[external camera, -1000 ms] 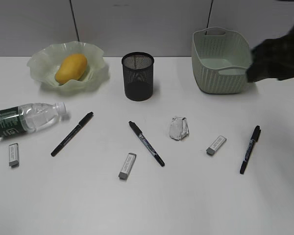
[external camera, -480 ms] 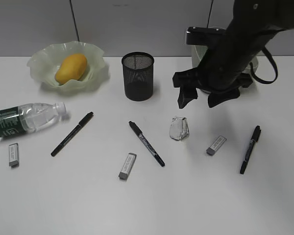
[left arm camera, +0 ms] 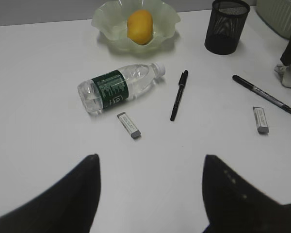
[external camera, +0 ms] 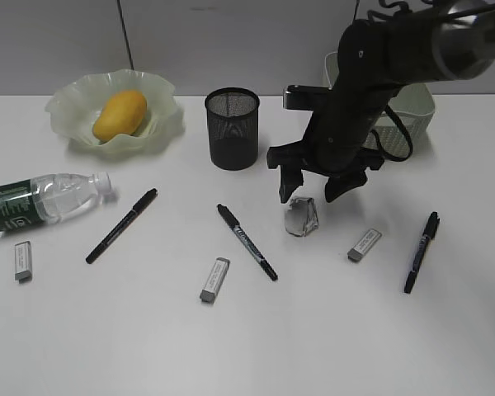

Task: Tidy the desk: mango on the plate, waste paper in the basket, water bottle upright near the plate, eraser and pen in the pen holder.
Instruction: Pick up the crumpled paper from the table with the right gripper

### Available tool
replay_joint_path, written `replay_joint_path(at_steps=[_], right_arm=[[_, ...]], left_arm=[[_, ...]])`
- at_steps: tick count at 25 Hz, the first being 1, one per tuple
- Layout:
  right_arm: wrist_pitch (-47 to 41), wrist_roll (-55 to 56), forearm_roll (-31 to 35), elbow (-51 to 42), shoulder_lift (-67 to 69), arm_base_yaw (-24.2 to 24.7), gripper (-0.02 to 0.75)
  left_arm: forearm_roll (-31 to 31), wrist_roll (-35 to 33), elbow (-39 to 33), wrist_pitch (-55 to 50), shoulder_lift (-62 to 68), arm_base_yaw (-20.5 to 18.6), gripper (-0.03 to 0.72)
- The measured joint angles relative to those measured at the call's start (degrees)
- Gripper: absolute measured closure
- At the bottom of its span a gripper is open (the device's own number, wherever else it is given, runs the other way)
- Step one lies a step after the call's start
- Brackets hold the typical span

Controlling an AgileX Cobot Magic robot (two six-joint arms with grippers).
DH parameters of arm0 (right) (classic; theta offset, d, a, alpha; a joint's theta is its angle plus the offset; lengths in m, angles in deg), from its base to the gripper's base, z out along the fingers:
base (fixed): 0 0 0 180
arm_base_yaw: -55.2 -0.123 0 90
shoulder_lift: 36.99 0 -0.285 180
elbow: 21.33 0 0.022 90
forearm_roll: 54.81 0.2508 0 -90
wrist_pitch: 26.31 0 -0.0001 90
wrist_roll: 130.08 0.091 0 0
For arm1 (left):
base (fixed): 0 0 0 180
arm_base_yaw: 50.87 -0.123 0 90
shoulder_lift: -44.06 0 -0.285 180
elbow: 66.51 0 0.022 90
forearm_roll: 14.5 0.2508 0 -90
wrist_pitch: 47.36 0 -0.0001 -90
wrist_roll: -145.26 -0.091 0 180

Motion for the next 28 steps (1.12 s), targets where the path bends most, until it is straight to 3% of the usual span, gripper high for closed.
replay_joint_path(at_steps=[8, 14, 20, 28], right_arm=[[-1.11, 0.04, 0.84, 1.76, 4.75, 0.0, 0.172], [-1.31, 0.04, 1.8, 1.87, 5.09, 0.0, 0.286], [-1.96, -0.39, 1.91, 1.87, 5.09, 0.0, 0.489], [-7.1, -4.58, 0.36, 7.83, 1.35, 0.0, 0.51]], left_arm=[[-0.04, 0.0, 0.0, 0.0, 0.0, 0.0, 0.201], [-0.04, 0.0, 0.0, 0.0, 0.0, 0.0, 0.207], [-0.04, 0.0, 0.0, 0.0, 0.0, 0.0, 0.207], [-0.04, 0.0, 0.0, 0.0, 0.0, 0.0, 0.212]])
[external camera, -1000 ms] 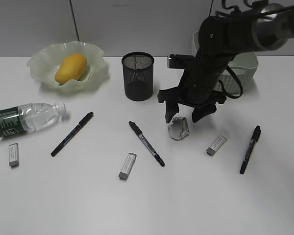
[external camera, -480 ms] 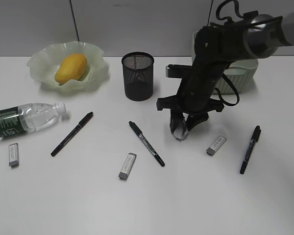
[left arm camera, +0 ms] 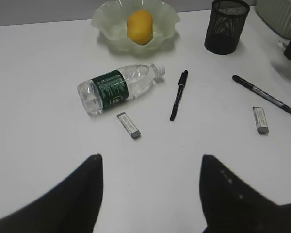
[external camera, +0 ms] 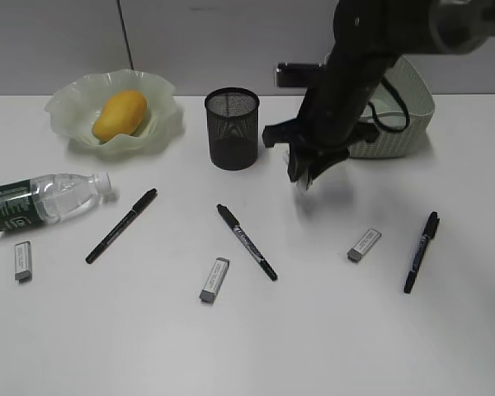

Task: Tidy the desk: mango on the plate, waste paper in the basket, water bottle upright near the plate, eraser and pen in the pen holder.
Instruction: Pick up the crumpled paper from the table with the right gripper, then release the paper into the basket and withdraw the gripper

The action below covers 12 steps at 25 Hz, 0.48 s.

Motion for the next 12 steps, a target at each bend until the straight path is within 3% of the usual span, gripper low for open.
replay_joint_path(at_steps=[6, 12], right_arm=[[-4.88, -0.37, -7.93, 11.83, -1.55, 1.4, 0.511], [-5.42, -0.37, -9.04, 19.44, -1.55, 8.62, 0.51]], left_arm=[[0.0, 0.0, -0.06, 0.0, 0.0, 0.0, 0.215], [0.0, 0.0, -0.06, 0.0, 0.0, 0.0, 0.216]])
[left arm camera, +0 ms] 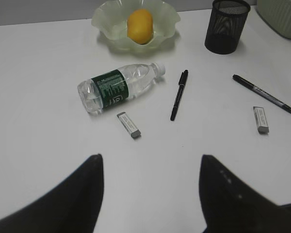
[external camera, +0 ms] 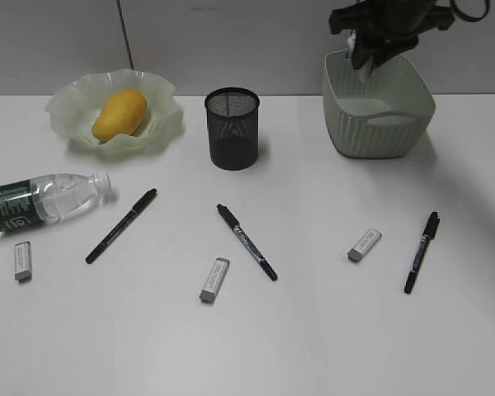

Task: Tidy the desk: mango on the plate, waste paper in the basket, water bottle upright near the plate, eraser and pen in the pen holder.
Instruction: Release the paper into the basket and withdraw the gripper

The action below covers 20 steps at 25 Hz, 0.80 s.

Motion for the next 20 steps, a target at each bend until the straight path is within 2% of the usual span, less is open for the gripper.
replay_joint_path(at_steps=[6, 12, 15, 18, 20], right_arm=[[4.9, 0.0, 0.09, 0.41, 0.18, 7.63, 0.506], [10.47, 0.0, 0.37, 0.46, 3.05, 8.69, 0.454], [11.64, 0.0, 0.77, 0.46, 5.02, 8.69, 0.359], [12.08, -0.12, 0.87, 0.46, 5.6, 8.69, 0.168], [12.42, -0.29, 0.89, 0.66, 5.6, 8.69, 0.106]], left_arm=[[0.0, 0.0, 0.0, 0.0, 0.0, 0.0, 0.217], [0.0, 0.0, 0.0, 0.04, 0.0, 0.0, 0.221], [0.0, 0.0, 0.0, 0.06, 0.0, 0.0, 0.222], [0.0, 0.0, 0.0, 0.06, 0.0, 0.0, 0.222], [0.0, 0.0, 0.0, 0.11, 0.0, 0.0, 0.222]])
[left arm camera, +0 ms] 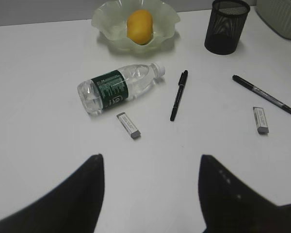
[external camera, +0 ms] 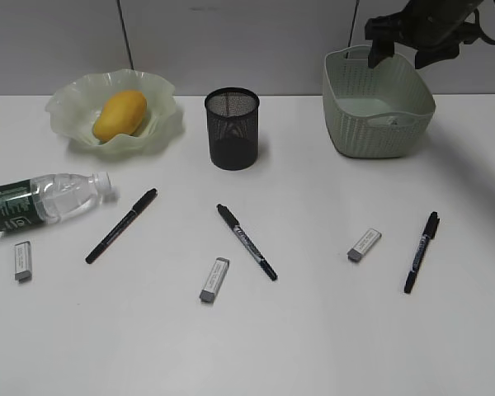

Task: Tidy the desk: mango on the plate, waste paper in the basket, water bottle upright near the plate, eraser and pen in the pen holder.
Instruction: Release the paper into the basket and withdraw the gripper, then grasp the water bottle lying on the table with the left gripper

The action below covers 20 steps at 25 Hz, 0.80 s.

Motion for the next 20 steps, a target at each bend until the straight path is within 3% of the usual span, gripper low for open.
replay_joint_path(at_steps=[4, 20], right_arm=[[-1.8, -0.53, 0.0, 1.22, -0.06, 0.0, 0.1], [-23.07, -5.12, -0.7, 2.56, -13.2, 0.0, 0.149]], left_arm=[[0.0, 0.0, 0.0, 0.0, 0.0, 0.0, 0.222], [0.0, 0.0, 0.0, 0.02, 0.0, 0.0, 0.222]])
